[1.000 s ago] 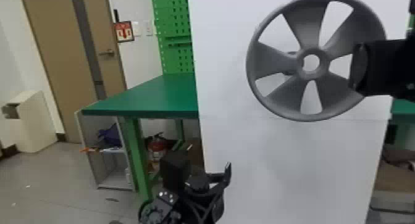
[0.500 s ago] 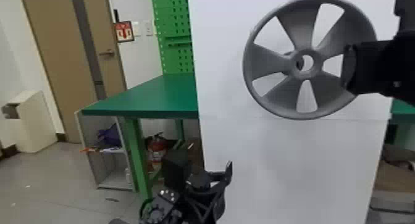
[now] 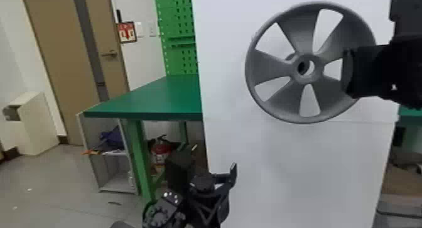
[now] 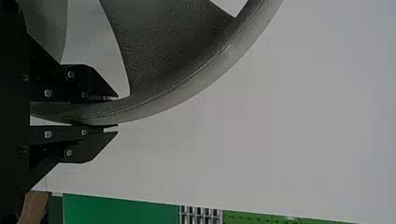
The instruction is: Hold the wheel and insert it
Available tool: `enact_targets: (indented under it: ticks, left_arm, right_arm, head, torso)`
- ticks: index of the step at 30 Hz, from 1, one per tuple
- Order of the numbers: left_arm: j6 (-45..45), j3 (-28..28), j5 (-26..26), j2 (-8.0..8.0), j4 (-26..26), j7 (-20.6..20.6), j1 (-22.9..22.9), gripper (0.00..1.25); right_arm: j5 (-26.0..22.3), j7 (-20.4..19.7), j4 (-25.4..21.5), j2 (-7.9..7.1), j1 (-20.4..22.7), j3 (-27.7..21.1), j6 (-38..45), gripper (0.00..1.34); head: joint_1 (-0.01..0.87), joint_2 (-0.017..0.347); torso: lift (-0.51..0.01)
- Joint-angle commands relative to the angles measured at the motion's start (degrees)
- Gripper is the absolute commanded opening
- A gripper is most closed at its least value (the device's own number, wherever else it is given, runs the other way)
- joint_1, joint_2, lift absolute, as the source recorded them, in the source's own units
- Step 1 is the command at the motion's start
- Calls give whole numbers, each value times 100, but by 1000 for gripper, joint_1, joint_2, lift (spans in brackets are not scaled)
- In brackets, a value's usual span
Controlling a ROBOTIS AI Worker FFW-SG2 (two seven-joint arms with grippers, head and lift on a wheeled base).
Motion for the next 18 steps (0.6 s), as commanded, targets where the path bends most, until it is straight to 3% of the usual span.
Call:
enact_targets:
  ticks: [1, 18]
  left_arm:
    - [0, -3, 0, 12, 7, -1, -12, 1147]
    - [0, -38, 35, 47, 15, 43, -47, 1147]
  right_arm:
    - [21, 0, 76, 5, -17, 48, -79, 144]
    - [153, 0, 339, 5, 18, 145, -545, 144]
  head:
    - [344, 325]
    - [344, 325]
  torso:
    - [-443]
    - [-443]
